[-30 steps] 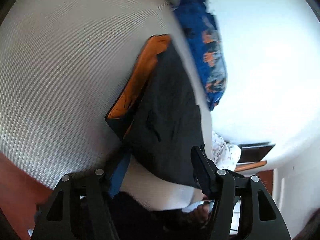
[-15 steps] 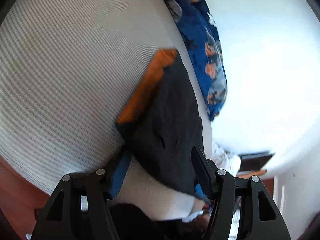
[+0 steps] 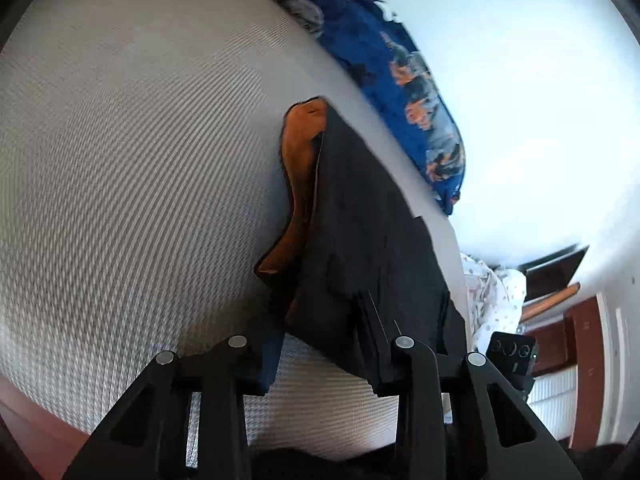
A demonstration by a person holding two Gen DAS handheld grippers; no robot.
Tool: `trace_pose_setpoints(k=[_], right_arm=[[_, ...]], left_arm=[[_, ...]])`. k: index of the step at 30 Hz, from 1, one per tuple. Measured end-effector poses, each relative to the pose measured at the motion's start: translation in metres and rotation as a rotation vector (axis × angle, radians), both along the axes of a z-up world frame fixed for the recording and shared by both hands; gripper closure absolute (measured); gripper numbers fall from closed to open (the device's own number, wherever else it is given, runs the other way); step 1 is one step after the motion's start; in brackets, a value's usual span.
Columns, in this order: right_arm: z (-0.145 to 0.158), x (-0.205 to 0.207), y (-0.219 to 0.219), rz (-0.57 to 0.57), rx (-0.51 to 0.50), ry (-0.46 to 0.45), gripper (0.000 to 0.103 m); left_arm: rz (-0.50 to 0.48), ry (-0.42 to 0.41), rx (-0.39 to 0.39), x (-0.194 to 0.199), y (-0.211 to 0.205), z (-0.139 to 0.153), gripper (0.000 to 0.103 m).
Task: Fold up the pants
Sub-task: 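Close the left tool on the orange-lined waistband end of the trousers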
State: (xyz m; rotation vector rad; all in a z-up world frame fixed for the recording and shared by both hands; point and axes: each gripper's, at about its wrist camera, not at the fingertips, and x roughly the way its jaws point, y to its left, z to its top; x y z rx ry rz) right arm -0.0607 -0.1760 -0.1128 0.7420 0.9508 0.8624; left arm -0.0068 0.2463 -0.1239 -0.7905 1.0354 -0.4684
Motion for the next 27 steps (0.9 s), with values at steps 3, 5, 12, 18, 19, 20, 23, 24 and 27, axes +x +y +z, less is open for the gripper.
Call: trace_pose_setpoints(k=[3, 5, 12, 18, 19, 20, 23, 24, 27], right_arm=[[-0.001, 0.002, 0.0, -0.007, 0.009, 0.008, 0.039], [-0.002, 0.002, 0.0, -0.008, 0.012, 0.014, 0.039], [-0.003, 0.003, 0.002, -0.001, 0.011, 0.013, 0.038], [-0.004, 0.003, 0.003, 0.001, 0.01, 0.013, 0.038], [-0.004, 0.003, 0.003, 0.001, 0.01, 0.012, 0.038], [-0.003, 0.002, 0.003, 0.001, 0.01, 0.01, 0.038], [-0.004, 0.002, 0.003, -0.001, 0.008, 0.01, 0.038], [-0.004, 0.002, 0.003, -0.002, 0.006, 0.011, 0.038], [-0.004, 0.004, 0.001, -0.008, 0.003, 0.011, 0.038]], left_arm=[[0.012, 0.033, -0.093, 0.001, 0.005, -0.008, 0.069], [0.012, 0.042, -0.118, 0.0, 0.005, -0.01, 0.069], [0.089, 0.073, -0.14, 0.006, 0.002, -0.012, 0.051], [0.106, 0.043, -0.058, 0.013, -0.021, -0.006, 0.064], [0.106, 0.056, -0.06, 0.015, -0.02, -0.009, 0.074], [0.12, 0.065, -0.07, 0.016, -0.019, -0.013, 0.075], [0.132, 0.008, 0.011, 0.007, -0.025, -0.004, 0.077], [0.133, -0.038, 0.07, 0.003, -0.032, 0.007, 0.077], [0.138, -0.14, 0.13, -0.005, -0.045, 0.032, 0.077]])
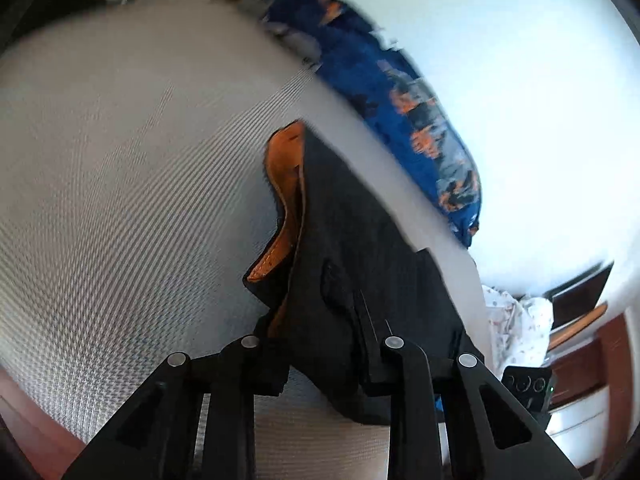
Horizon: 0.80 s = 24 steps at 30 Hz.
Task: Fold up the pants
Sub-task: 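Lift the waistband end with the left tool while the right tool grasps it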
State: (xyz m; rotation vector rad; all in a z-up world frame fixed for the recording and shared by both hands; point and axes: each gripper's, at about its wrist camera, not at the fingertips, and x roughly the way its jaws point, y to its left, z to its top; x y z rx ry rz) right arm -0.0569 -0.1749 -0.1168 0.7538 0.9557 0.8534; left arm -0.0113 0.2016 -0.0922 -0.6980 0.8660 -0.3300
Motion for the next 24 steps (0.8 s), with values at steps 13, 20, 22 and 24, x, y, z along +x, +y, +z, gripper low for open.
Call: trace_pose_setpoints(k=[13, 20, 22, 24], right_arm=[[0.031, 0.01, -0.045, -0.113, 0.045, -0.068, 0.038], [0.044, 0.013, -0.076, -0.172, 0.134, -0.078, 0.035], [0.047, 0.017, -0.086, -0.183, 0.169, -0.067, 0.034], [0.049, 0.021, -0.093, -0.186, 0.203, -0.056, 0.032]], left_arm=[[-0.157, -0.334, 0.262, -0.013, -0.099, 0.097, 0.077], [-0.273, -0.391, 0.29, -0.011, -0.157, 0.115, 0.077], [-0.312, -0.406, 0.313, -0.011, -0.177, 0.115, 0.077], [-0.346, -0.414, 0.326, -0.014, -0.191, 0.113, 0.077]])
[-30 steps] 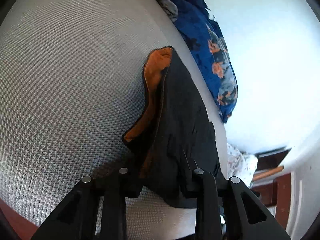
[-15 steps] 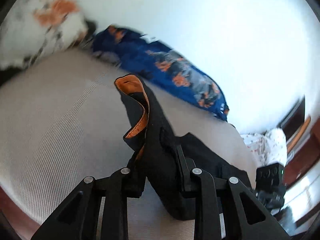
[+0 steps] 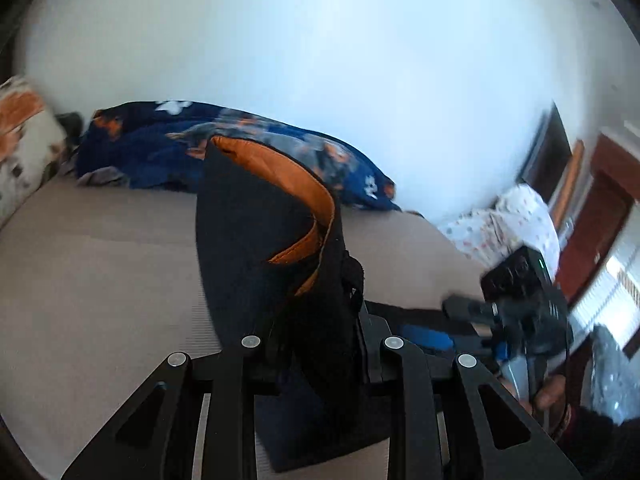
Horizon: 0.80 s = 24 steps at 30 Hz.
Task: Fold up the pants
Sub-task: 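Lift the waistband end with the left tool while the right tool grasps it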
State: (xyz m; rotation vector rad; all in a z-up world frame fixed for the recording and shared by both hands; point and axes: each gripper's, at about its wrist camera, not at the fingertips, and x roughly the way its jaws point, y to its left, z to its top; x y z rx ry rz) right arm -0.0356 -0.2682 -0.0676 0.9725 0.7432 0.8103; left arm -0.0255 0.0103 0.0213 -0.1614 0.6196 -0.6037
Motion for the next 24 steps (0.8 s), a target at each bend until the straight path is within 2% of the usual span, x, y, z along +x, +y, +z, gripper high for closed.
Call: trace_pose_setpoints(k=[4, 8, 14, 20, 21, 23, 24], right_arm=[[-0.001, 0.01, -0.013, 0.003, 0.093, 0.037, 0.029], [-0.001, 0.016, -0.023, 0.002, 0.144, 0.062, 0.026], [-0.009, 0.021, -0.037, -0.006, 0.126, 0.115, 0.025], [-0.029, 0.033, -0.052, 0.008, 0.126, 0.225, 0.026], [-0.033, 0.034, -0.052, 0.014, 0.11, 0.246, 0.027], [-0.035, 0.035, -0.052, 0.016, 0.08, 0.259, 0.042], [-0.036, 0.036, -0.051, 0.011, 0.024, 0.267, 0.049]], left_arm=[[-0.07, -0.018, 0.063, -0.006, -0.037, -0.005, 0.077], [-0.135, -0.029, 0.125, -0.011, -0.072, -0.014, 0.077], [-0.229, -0.044, 0.224, -0.026, -0.119, -0.031, 0.077], [-0.335, -0.104, 0.354, -0.051, -0.159, -0.056, 0.077], [-0.346, -0.116, 0.372, -0.055, -0.164, -0.059, 0.077], [-0.346, -0.149, 0.409, -0.061, -0.17, -0.063, 0.077], [-0.345, -0.159, 0.424, -0.062, -0.172, -0.065, 0.077]])
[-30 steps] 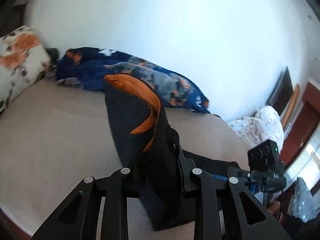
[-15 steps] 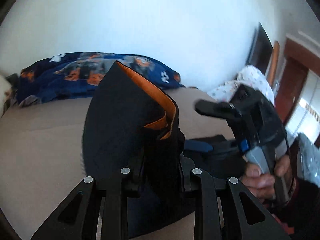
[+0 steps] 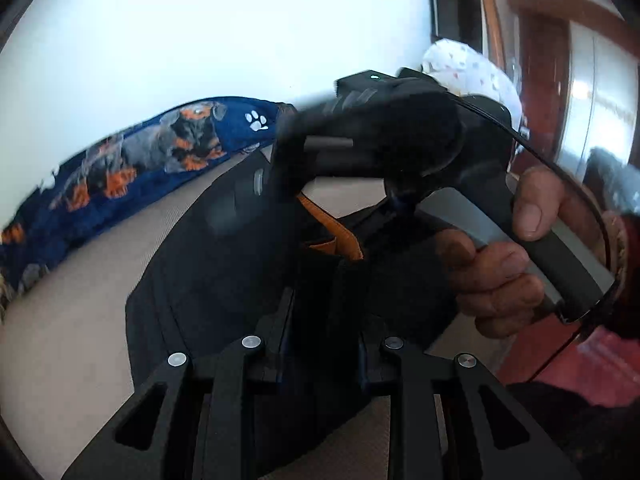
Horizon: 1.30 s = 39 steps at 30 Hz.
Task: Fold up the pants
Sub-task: 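Lift the waistband end with the left tool while the right tool grasps it, then open the left tool to release the waistband end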
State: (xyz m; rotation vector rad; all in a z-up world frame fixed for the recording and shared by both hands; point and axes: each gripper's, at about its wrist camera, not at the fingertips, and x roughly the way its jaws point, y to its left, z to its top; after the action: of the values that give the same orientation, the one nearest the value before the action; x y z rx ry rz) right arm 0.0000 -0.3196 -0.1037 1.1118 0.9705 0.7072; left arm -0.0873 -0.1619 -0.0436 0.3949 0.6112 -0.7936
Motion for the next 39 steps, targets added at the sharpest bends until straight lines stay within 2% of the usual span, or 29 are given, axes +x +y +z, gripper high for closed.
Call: trace_pose_setpoints(k=[1, 2, 5, 6, 10, 14, 17, 21, 23, 27, 35, 39], right_arm=[[-0.002, 0.0, 0.0, 0.004, -0.027, 0.005, 0.066], [-0.004, 0.0, -0.001, 0.004, -0.048, 0.016, 0.079], [-0.015, 0.001, -0.007, 0.001, -0.044, 0.029, 0.086], [-0.015, 0.0, -0.007, -0.002, -0.061, 0.017, 0.086], [-0.009, -0.004, -0.013, -0.014, -0.069, -0.033, 0.087], [-0.003, -0.011, -0.029, -0.042, -0.066, -0.059, 0.088], [-0.001, -0.019, -0.053, -0.087, -0.068, -0.07, 0.088], [-0.005, -0.036, -0.095, -0.162, -0.083, -0.063, 0.088], [-0.008, -0.044, -0.11, -0.19, -0.089, -0.049, 0.088], [-0.02, -0.058, -0.14, -0.243, -0.092, -0.019, 0.088], [-0.043, -0.068, -0.158, -0.268, -0.059, 0.016, 0.088], [-0.043, -0.069, -0.16, -0.272, -0.069, 0.013, 0.088]], left_arm=[[0.002, 0.003, 0.004, 0.001, -0.001, -0.001, 0.077], [0.0, 0.019, 0.003, 0.003, 0.001, -0.002, 0.077], [-0.013, 0.079, -0.021, 0.008, 0.008, 0.002, 0.07], [-0.015, 0.1, -0.039, 0.01, 0.013, 0.004, 0.068], [0.003, 0.136, -0.133, 0.012, 0.037, 0.019, 0.037], [0.07, 0.107, -0.196, 0.018, 0.063, 0.035, 0.028], [0.133, 0.092, -0.185, 0.03, 0.075, 0.036, 0.027], [0.173, 0.138, -0.172, 0.046, 0.081, 0.025, 0.027], [0.169, 0.174, -0.167, 0.053, 0.08, 0.016, 0.027], [0.165, 0.181, -0.114, 0.057, 0.069, 0.0, 0.027], [0.141, 0.212, -0.073, 0.062, 0.049, -0.017, 0.027], [0.133, 0.227, -0.045, 0.064, 0.043, -0.025, 0.027]])
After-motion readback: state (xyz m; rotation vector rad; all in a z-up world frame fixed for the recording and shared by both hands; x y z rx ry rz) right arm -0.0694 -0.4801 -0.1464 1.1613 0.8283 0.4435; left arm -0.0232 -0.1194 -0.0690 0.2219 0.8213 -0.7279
